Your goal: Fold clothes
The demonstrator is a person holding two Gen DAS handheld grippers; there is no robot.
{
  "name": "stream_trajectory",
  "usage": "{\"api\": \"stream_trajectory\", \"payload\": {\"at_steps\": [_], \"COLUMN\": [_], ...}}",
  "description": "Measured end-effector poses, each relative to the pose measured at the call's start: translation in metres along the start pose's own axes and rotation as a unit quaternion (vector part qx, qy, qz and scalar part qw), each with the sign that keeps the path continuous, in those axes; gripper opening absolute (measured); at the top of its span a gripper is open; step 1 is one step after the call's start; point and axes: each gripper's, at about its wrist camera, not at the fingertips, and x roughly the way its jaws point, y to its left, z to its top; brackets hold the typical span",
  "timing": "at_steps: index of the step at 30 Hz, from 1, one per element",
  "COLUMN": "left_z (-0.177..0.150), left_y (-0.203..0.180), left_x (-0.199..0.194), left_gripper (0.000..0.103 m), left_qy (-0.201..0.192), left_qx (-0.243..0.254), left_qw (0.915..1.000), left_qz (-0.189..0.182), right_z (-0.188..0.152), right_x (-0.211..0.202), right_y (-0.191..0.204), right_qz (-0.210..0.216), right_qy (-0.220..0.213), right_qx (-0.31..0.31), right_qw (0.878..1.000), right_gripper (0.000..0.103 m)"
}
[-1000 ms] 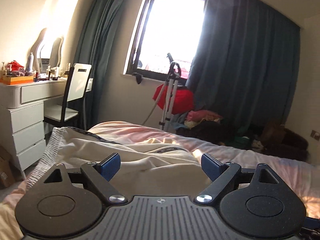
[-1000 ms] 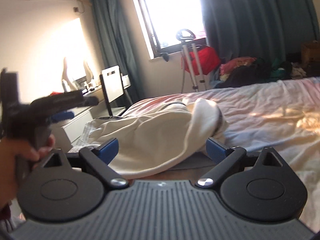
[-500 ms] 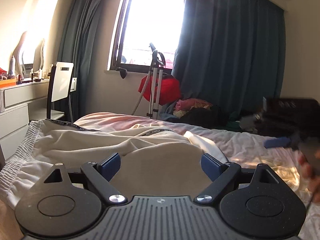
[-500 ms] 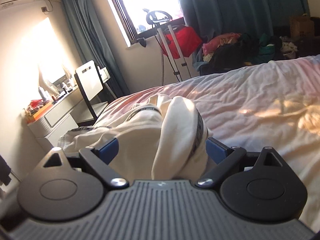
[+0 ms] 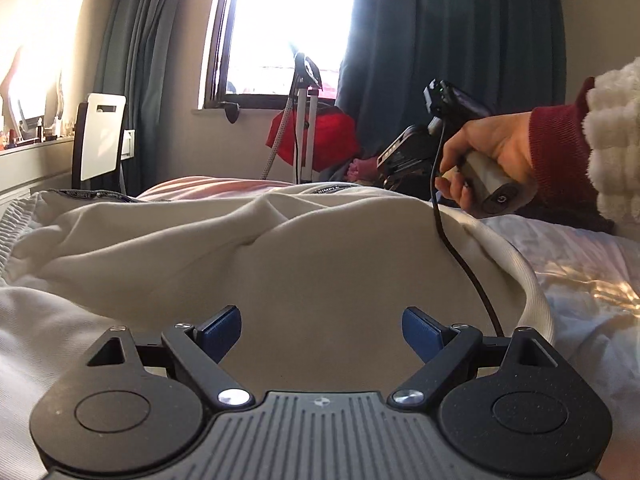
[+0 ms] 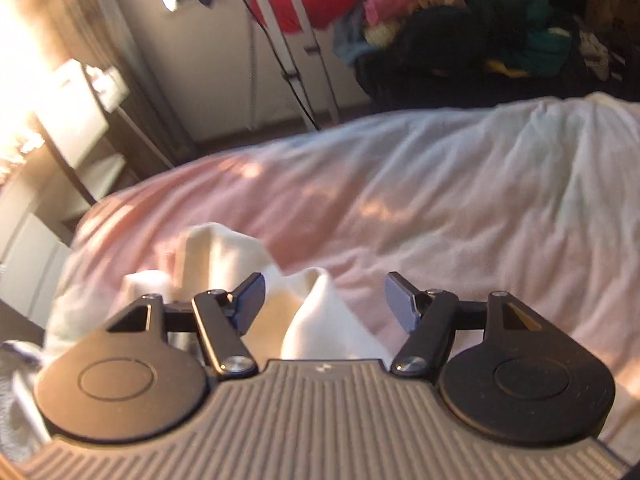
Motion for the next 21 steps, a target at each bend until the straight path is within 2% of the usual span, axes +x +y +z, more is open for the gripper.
{"api": "stream_trajectory", "payload": {"at_steps": [2,3,4,8,13,17,21], "left_z": [-0.003,-0.004,-0.006,-0.002,0.007,0.015,0.018], "left_y": [0.004,0.007,0.009,0.02,0.019,0.016,0.009], "left_x": [0.006,0.009,0.012,0.013,-0.005,-0.021,-0.039], "left_gripper": [0.089,0.089,0.089,0.087,0.086,0.085,0.085], "left_qy": [0.005,0.009,0.013,0.012,-0.013,-0.025,-0.03], "left_qx": [-0.007,-0.009,-0.012,-0.026,-0.008,-0.017,-0.008], "left_qw": [0.9999,0.9999,0.9998,0.9995,0.9999,0.9995,0.9995], "left_qz": [-0.008,-0.008,-0.008,-0.011,-0.002,0.002,0.005], "right_z": [-0.001,-0.003,-0.006,-0.013,-0.023,-0.056,-0.102], "right_x": [0.019,0.024,0.025,-0.015,-0.111,-0.186,-0.252], "right_y": [-0.001,-0.002,-0.003,-0.006,-0.029,-0.049,-0.095], "right_qz": [-0.015,-0.018,-0.017,-0.02,0.008,-0.012,-0.036], "right_qy": [0.029,0.038,0.043,-0.01,-0.1,-0.169,-0.22], "right_qx": [-0.013,-0.019,-0.019,-0.029,0.028,0.019,0.063], "right_qw": [0.999,0.999,0.999,0.999,0.995,0.985,0.973], "right_gripper": [0.06,0.037,0.01,0.009,0.008,0.007,0.007]}}
